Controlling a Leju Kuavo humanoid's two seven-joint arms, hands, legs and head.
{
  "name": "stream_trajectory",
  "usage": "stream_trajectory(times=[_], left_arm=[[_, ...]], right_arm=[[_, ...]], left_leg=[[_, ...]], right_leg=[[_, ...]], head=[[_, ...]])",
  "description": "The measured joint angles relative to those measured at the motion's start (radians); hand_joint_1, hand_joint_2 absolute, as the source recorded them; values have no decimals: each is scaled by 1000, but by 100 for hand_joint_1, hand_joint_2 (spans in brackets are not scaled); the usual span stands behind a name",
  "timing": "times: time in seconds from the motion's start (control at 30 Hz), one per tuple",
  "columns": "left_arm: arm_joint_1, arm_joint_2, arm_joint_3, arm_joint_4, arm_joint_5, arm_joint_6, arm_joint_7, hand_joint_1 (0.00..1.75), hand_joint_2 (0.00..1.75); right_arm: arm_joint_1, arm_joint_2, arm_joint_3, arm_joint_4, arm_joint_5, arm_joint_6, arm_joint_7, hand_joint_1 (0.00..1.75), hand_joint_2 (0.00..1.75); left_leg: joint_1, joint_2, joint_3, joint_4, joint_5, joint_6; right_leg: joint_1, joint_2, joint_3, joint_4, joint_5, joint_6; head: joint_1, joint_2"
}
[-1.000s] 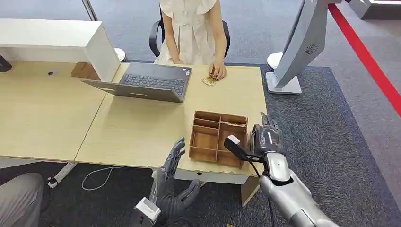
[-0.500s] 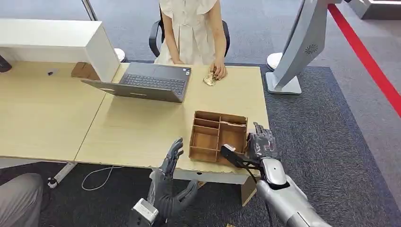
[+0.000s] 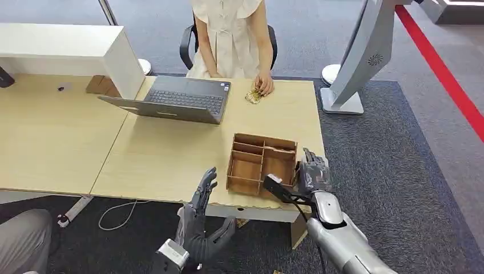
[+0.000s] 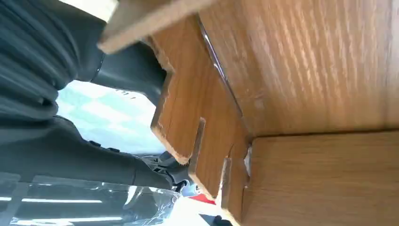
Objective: Pass the card to the sensor for recognition and then transmit it.
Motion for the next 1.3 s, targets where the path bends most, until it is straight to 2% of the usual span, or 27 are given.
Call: stream_trajectory(times=[0.13,0.4,0.57,0.8,0.93,1.3], left_arm=[[1,1,0,-2,-6,5,2,0,175],[2,2,0,-3,-8,20,0,0,175],[2,3,0,-3,-11,23,0,0,175],[2,3,0,-3,-12,13,-2,0,175],[3,3,1,-4,-16,18,0,0,175],[13,8,8,-22,-22,52,16,0,175]], right_arm=[[-3,0,-5,-2,-20,-46,12,175,175],[-28,-13,-30,-74,-43,-64,23,175,175],[-35,-19,-46,-122,-59,-102,34,175,175],[-47,-48,-60,-208,-44,-54,72,175,175],[-47,-62,-67,-213,-45,-41,93,175,175],[-51,-73,-72,-181,-79,-47,76,175,175]], left_leg=[[0,0,0,0,0,0],[0,0,0,0,0,0],[0,0,0,0,0,0],[0,0,0,0,0,0],[0,0,0,0,0,0],[0,0,0,0,0,0]], right_leg=[[0,0,0,0,0,0],[0,0,0,0,0,0],[0,0,0,0,0,0],[0,0,0,0,0,0],[0,0,0,0,0,0],[0,0,0,0,0,0]], head=[[0,0],[0,0],[0,0],[0,0],[0,0],[0,0]])
